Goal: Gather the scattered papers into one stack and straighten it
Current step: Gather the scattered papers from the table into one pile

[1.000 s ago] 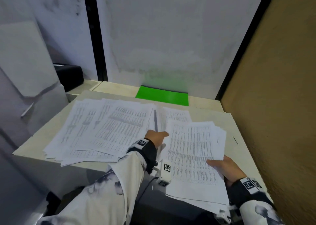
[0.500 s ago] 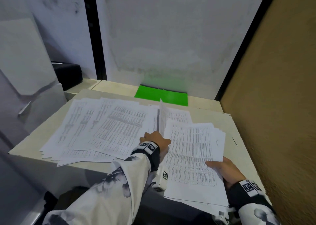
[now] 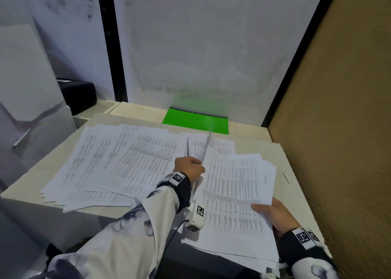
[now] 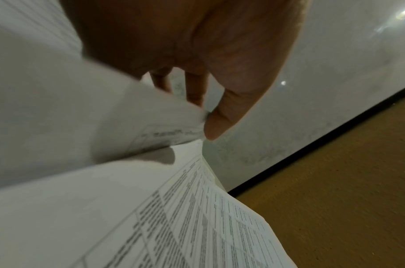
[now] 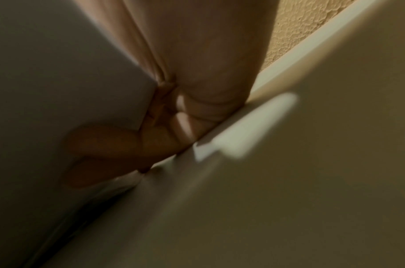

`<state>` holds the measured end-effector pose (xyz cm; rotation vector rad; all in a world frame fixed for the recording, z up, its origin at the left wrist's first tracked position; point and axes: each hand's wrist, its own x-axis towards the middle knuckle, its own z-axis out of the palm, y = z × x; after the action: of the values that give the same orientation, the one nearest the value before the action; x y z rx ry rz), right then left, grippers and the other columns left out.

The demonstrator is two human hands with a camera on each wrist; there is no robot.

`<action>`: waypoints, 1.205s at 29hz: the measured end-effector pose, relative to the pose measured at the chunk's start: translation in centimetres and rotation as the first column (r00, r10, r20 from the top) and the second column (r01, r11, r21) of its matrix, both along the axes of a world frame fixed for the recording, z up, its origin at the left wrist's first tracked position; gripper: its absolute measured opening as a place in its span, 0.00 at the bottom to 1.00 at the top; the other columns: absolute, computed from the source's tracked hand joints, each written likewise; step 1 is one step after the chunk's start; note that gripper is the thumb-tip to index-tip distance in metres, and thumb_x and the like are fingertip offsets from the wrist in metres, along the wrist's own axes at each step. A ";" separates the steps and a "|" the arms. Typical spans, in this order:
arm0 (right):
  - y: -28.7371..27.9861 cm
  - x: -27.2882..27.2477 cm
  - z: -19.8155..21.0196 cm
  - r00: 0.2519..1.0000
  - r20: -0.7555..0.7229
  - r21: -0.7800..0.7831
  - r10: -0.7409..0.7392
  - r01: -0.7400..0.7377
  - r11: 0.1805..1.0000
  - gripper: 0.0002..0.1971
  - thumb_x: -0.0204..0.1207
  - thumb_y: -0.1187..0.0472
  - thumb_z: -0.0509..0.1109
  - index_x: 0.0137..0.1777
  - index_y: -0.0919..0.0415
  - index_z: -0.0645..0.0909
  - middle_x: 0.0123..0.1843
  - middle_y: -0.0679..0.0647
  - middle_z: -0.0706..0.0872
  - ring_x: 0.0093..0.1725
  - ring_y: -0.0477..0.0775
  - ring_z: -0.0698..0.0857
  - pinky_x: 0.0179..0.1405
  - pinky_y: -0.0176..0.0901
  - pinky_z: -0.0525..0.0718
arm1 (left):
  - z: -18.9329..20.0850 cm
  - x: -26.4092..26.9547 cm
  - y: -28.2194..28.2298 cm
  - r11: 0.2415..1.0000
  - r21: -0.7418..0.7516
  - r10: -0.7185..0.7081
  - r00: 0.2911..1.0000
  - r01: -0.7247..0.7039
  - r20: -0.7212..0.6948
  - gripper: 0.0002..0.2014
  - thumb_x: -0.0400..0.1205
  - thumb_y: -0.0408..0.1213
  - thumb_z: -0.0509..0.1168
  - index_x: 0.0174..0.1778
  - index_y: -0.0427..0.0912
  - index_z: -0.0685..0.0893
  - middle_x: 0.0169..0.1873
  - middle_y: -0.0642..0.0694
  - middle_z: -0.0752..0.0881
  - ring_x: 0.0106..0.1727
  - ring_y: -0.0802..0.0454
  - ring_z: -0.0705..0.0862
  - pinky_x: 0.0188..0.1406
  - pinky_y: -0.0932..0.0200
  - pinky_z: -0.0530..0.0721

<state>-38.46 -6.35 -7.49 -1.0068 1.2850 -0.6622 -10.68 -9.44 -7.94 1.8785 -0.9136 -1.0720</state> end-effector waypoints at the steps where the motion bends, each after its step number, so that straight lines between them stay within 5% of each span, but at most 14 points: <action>1: -0.1 0.0 -0.1 1.000 0.012 0.004 -0.001 0.001 1.000 0.20 0.83 0.76 0.66 0.74 0.70 0.78 0.68 0.70 0.87 0.62 0.68 0.88 0.32 0.42 0.91 | -0.1 0.1 -0.1 1.000 -0.024 0.006 1.000 -0.005 0.015 0.13 0.67 0.34 0.75 0.46 0.52 0.90 0.61 0.44 0.87 0.49 0.48 0.89 0.56 0.55 0.87; 5: -0.4 -0.4 -0.4 1.000 0.022 0.011 -0.012 0.012 1.000 0.21 0.82 0.76 0.67 0.74 0.69 0.79 0.69 0.70 0.87 0.65 0.70 0.87 0.47 0.52 0.89 | 0.2 0.5 0.0 0.997 -0.051 -0.044 0.992 0.050 0.118 0.29 0.75 0.28 0.64 0.74 0.48 0.77 0.70 0.50 0.80 0.64 0.41 0.84 0.64 0.49 0.85; 7: -0.5 -0.7 -0.7 0.999 0.034 0.015 -0.025 0.024 1.000 0.20 0.82 0.75 0.67 0.73 0.68 0.80 0.67 0.68 0.89 0.65 0.71 0.88 0.52 0.59 0.88 | 1.8 1.5 0.1 0.992 -0.113 -0.039 0.986 0.058 0.161 0.31 0.76 0.24 0.62 0.77 0.48 0.75 0.72 0.45 0.81 0.65 0.39 0.85 0.66 0.47 0.85; 10: -0.6 -1.4 -1.2 0.998 0.023 0.022 -0.056 0.056 0.998 0.18 0.81 0.71 0.70 0.70 0.63 0.83 0.62 0.65 0.93 0.61 0.70 0.91 0.62 0.70 0.86 | 6.7 3.7 0.2 0.948 -0.298 -0.008 0.941 0.115 0.339 0.32 0.76 0.21 0.61 0.75 0.49 0.76 0.63 0.42 0.87 0.61 0.42 0.87 0.60 0.58 0.82; 13: -0.7 -1.8 -1.7 0.995 0.033 0.037 -0.092 0.091 0.995 0.17 0.80 0.71 0.71 0.68 0.63 0.85 0.60 0.66 0.93 0.60 0.72 0.91 0.63 0.75 0.84 | 13.3 5.1 1.1 0.845 -0.493 0.027 0.906 0.205 0.423 0.38 0.78 0.22 0.63 0.82 0.55 0.68 0.71 0.46 0.83 0.67 0.49 0.84 0.67 0.55 0.81; 15: -0.8 -1.7 -1.6 0.995 0.047 0.042 -0.093 0.091 0.995 0.18 0.79 0.71 0.71 0.69 0.64 0.84 0.62 0.67 0.92 0.62 0.73 0.90 0.65 0.78 0.82 | 16.9 6.0 1.7 0.750 -0.626 0.015 0.941 0.214 0.339 0.40 0.77 0.25 0.66 0.84 0.58 0.64 0.75 0.50 0.79 0.70 0.53 0.82 0.70 0.55 0.80; 18: -0.6 -1.3 -1.2 0.993 0.073 0.047 -0.091 0.088 0.995 0.20 0.79 0.74 0.70 0.70 0.64 0.83 0.63 0.68 0.91 0.64 0.74 0.89 0.67 0.79 0.80 | 18.5 7.0 2.2 0.658 -0.747 -0.234 0.968 0.092 -0.087 0.42 0.76 0.16 0.61 0.83 0.55 0.64 0.78 0.46 0.77 0.73 0.46 0.82 0.68 0.42 0.84; 21: -0.4 -1.0 -0.4 0.991 0.073 0.057 -0.113 0.109 0.992 0.18 0.79 0.75 0.67 0.68 0.69 0.83 0.57 0.70 0.93 0.56 0.74 0.91 0.62 0.74 0.85 | 15.0 4.2 2.8 0.738 -0.672 -0.392 0.853 0.069 -0.344 0.42 0.76 0.06 0.53 0.81 0.49 0.67 0.72 0.40 0.81 0.67 0.43 0.86 0.63 0.44 0.87; 24: 0.1 -0.9 -0.1 0.980 0.024 0.046 -0.197 0.196 0.980 0.10 0.79 0.76 0.64 0.54 0.75 0.85 0.34 0.65 0.93 0.30 0.63 0.92 0.30 0.49 0.89 | 8.0 0.4 3.8 0.874 -0.457 -0.370 0.837 0.166 -0.403 0.39 0.79 0.07 0.54 0.82 0.44 0.63 0.74 0.33 0.78 0.51 0.48 0.88 0.45 0.60 0.89; 26: 0.1 -0.9 -0.5 0.965 0.017 0.085 -0.261 0.259 0.962 0.14 0.76 0.71 0.66 0.58 0.75 0.86 0.39 0.69 0.94 0.35 0.68 0.93 0.37 0.53 0.91 | 3.4 -0.8 4.4 0.944 -0.173 -0.326 0.868 0.279 -0.374 0.41 0.82 0.15 0.59 0.87 0.49 0.54 0.81 0.35 0.69 0.55 0.44 0.86 0.37 0.61 0.87; 28: -0.2 -1.1 -1.2 0.943 0.042 0.130 -0.330 0.323 0.938 0.22 0.77 0.58 0.69 0.68 0.70 0.85 0.54 0.72 0.93 0.52 0.75 0.91 0.57 0.63 0.87 | 0.6 -1.2 5.0 0.915 0.034 -0.389 0.903 0.401 -0.183 0.42 0.83 0.23 0.61 0.87 0.58 0.51 0.85 0.44 0.64 0.58 0.44 0.86 0.41 0.57 0.83; 31: -0.3 -1.1 -0.9 0.915 0.137 0.193 -0.381 0.352 0.916 0.32 0.80 0.38 0.67 0.78 0.57 0.77 0.71 0.63 0.87 0.68 0.69 0.85 0.70 0.62 0.80 | -0.3 -2.2 5.2 0.897 -0.021 -0.441 0.897 0.441 -0.014 0.36 0.84 0.23 0.59 0.85 0.55 0.60 0.78 0.52 0.71 0.65 0.54 0.77 0.63 0.61 0.76; 33: -0.3 -0.8 -0.8 0.949 0.122 0.160 -0.291 0.271 0.949 0.28 0.79 0.45 0.72 0.73 0.62 0.80 0.68 0.64 0.88 0.66 0.69 0.87 0.64 0.61 0.85 | -0.1 -3.3 5.2 0.882 -0.004 -0.471 0.882 0.471 -0.017 0.35 0.82 0.30 0.63 0.84 0.57 0.61 0.74 0.61 0.68 0.72 0.53 0.75 0.73 0.55 0.74; 35: -0.4 -0.8 -1.3 0.976 0.071 0.061 -0.205 0.201 0.978 0.22 0.78 0.63 0.75 0.72 0.65 0.82 0.65 0.66 0.90 0.61 0.70 0.90 0.57 0.62 0.89 | -0.4 -4.2 4.7 0.836 0.055 -0.548 0.833 0.545 0.079 0.39 0.77 0.45 0.69 0.84 0.58 0.59 0.80 0.58 0.66 0.77 0.46 0.74 0.77 0.45 0.74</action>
<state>-39.26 -6.70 -8.81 -0.8051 1.3414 -0.8115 -14.92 -4.72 -8.29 1.7379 -1.5625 -1.3401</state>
